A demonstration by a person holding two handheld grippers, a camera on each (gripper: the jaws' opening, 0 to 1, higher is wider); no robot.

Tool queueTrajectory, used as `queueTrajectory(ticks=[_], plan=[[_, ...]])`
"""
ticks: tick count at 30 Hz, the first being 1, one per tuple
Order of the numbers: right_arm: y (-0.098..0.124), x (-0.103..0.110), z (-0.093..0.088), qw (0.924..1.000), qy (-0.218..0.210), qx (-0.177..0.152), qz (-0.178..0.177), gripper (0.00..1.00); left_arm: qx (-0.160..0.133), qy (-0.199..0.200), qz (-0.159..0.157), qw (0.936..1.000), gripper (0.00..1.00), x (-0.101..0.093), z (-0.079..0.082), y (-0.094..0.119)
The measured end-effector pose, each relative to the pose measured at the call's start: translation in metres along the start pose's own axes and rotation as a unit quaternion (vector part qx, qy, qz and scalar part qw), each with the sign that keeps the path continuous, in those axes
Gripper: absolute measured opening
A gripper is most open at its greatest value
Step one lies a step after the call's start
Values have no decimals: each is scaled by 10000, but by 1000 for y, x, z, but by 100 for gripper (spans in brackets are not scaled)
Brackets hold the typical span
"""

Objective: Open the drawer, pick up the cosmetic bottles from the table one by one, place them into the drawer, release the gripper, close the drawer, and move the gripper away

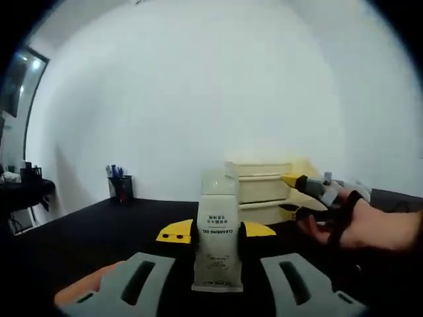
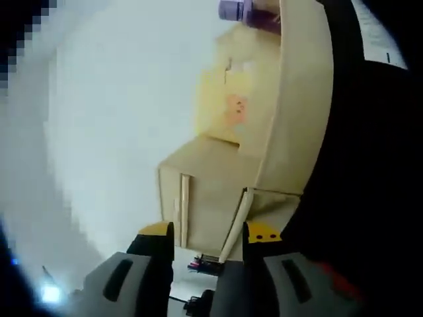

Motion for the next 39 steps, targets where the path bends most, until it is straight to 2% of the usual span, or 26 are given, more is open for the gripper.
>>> queueTrajectory(ticks=[14,16,18,19,22,23,24,25,26,27,28,30,31,32,33,34,35,36,38,39], plan=[[42,9,-12,9988,43,466,160,37,-23,106,5,9999,21,3,1,5],[46,8,-17,9973,39,719,144,37,-11,125,11,9999,21,4,0,5],[49,9,-18,9963,197,822,141,37,2,123,22,9999,21,4,-1,5],[52,10,-21,9933,344,1094,110,37,6,123,27,9999,21,4,-1,5],[61,21,-22,9871,536,1430,486,40,15,114,37,9999,21,4,-1,5],[63,25,-21,9807,812,1644,683,37,12,111,37,9999,21,4,-1,5],[65,29,-20,9711,1170,1895,863,31,16,106,39,9999,21,4,-1,5],[64,35,-12,9619,1635,1942,1013,25,18,97,37,9999,21,4,-1,5],[61,37,-7,9575,1852,1936,1069,21,32,86,31,10000,21,3,-2,4],[59,44,0,9494,2109,1961,1253,21,54,63,35,10000,21,2,-3,3],[55,48,6,9314,2577,2127,1443,21,73,37,34,10000,21,1,-5,3],[47,55,19,8979,3407,2285,1596,21,106,6,38,9999,21,1,-6,2],[43,60,25,8653,3887,2554,1868,22,120,3,40,9999,21,1,-6,2],[40,62,28,8396,4204,2786,2017,23,129,14,41,9999,21,2,-6,2],[37,63,33,8177,4483,2998,2010,25,148,41,42,9999,21,3,-7,2],[35,65,35,8007,4715,3023,2127,26,164,65,46,9998,21,4,-8,1],[34,66,37,7703,5059,3182,2224,28,178,78,62,9998,21,5,-8,0],[33,66,37,7477,5286,3359,2207,29,189,75,99,9997,21,7,-8,-1],[37,66,35,6701,5834,3846,2505,29,204,82,155,9996,21,9,-9,-2],[39,66,34,6406,5999,3998,2645,29,231,112,184,9995,21,10,-11,-2]])
Point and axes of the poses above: the point that each gripper's makers call its tool centre point, and the gripper's own axes: y roughly backward along the fingers, x roughly to its left, z roughly out of its top, the point moved 8 cm from there along y, roughly backward along the fingers, and after that the axes turned 15 degrees about y, right-handed, at the moved point
